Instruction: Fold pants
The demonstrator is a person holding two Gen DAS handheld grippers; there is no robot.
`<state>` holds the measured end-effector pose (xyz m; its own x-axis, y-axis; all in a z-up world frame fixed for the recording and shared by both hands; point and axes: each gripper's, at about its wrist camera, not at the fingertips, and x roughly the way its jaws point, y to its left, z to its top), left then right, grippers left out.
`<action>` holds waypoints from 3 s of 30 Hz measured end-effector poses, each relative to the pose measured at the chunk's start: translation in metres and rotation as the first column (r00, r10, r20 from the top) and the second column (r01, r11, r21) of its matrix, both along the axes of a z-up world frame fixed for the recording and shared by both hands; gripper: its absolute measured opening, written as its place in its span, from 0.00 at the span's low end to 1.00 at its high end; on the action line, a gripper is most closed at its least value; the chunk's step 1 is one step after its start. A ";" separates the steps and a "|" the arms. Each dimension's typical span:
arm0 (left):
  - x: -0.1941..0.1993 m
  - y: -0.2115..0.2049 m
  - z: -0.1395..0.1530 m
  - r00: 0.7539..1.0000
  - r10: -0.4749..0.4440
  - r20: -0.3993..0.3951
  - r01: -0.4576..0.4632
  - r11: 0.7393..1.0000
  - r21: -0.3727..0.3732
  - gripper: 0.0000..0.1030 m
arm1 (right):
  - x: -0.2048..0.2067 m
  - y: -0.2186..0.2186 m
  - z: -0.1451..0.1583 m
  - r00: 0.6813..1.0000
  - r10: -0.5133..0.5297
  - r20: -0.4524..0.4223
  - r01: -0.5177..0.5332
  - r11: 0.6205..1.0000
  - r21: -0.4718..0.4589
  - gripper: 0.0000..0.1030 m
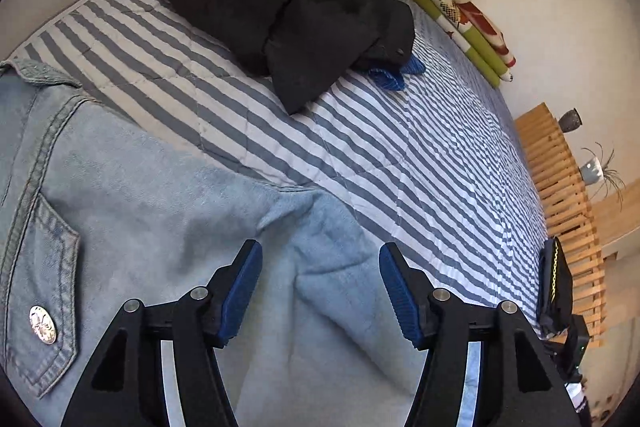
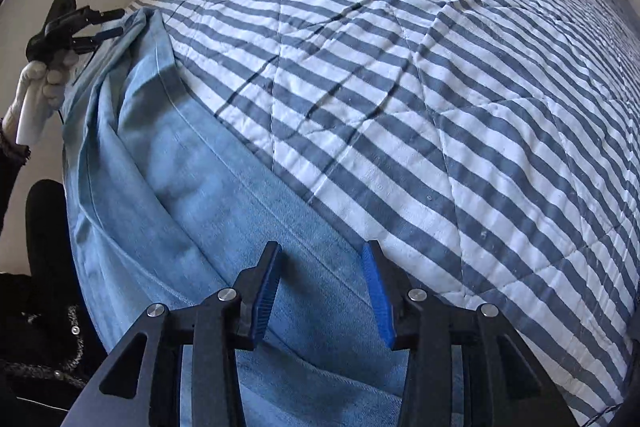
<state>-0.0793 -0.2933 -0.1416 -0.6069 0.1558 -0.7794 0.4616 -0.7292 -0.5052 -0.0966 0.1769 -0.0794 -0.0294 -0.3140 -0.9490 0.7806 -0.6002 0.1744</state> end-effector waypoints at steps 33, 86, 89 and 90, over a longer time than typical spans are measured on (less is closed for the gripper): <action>-0.014 0.066 -0.009 0.995 -0.086 0.052 0.080 0.990 0.113 0.62 | 0.048 0.050 0.018 0.957 -0.290 -0.006 0.285 0.944 -0.165 0.18; 0.122 0.345 0.030 0.489 -0.809 0.325 0.857 0.376 -0.353 0.54 | 0.132 0.284 0.056 0.589 -0.808 0.004 0.798 0.581 -0.162 0.30; 0.127 0.356 0.019 0.475 -0.804 0.358 0.866 0.354 -0.353 0.54 | 0.149 0.320 0.055 0.487 -0.874 0.003 0.863 0.480 -0.156 0.31; 0.130 0.358 0.017 0.471 -0.803 0.365 0.866 0.343 -0.364 0.54 | 0.155 0.334 0.055 0.447 -0.894 0.025 0.884 0.437 -0.167 0.31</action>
<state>0.0503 0.0649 -0.1243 -0.2811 0.1602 -0.9462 -0.4981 -0.8671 0.0012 0.0580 0.5105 -0.0242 -0.4220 -0.2027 -0.8836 -0.1573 -0.9435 0.2915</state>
